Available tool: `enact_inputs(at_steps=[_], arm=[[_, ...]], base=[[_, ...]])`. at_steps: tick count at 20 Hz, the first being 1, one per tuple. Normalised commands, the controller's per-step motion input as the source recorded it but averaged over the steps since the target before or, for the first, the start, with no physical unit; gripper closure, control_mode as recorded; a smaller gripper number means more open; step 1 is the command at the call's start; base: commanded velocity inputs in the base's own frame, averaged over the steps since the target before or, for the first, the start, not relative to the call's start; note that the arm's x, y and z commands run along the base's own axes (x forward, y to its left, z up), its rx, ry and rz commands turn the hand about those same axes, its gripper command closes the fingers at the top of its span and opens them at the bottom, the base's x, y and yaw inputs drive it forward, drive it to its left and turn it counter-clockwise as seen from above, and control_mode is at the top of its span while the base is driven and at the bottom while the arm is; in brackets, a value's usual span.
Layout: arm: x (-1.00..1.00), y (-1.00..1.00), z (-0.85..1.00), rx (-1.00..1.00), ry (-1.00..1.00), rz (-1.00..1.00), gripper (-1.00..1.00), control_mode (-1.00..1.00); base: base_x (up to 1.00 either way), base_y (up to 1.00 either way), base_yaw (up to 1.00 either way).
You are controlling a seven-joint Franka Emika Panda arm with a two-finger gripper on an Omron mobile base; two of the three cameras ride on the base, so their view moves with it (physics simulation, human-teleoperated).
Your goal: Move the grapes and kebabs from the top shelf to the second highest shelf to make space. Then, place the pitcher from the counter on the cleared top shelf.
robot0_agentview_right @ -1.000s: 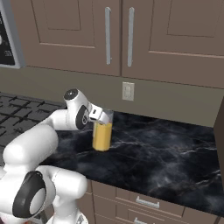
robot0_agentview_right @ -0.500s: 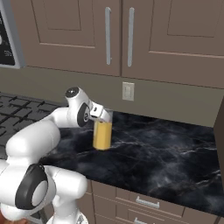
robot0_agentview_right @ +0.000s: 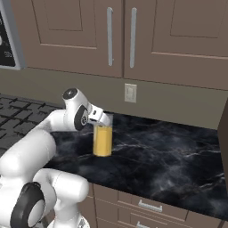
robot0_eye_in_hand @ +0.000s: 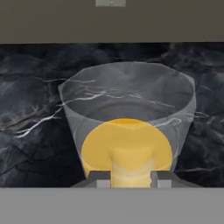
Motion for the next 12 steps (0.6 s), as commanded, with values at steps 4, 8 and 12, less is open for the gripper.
enact_inputs(at_steps=[4, 8, 12], arm=[[-0.67, 0.00, 0.46, 0.00, -0.06, 0.00, 1.00, -1.00], [-0.79, -0.06, 0.91, 0.00, -0.18, 0.07, 1.00, -1.00], [-0.97, -0.12, 1.00, 0.00, -0.17, 0.11, 1.00, -1.00]], base=[[0.00, 0.00, 0.00], [0.00, 0.00, 0.00], [0.00, 0.00, 0.00]])
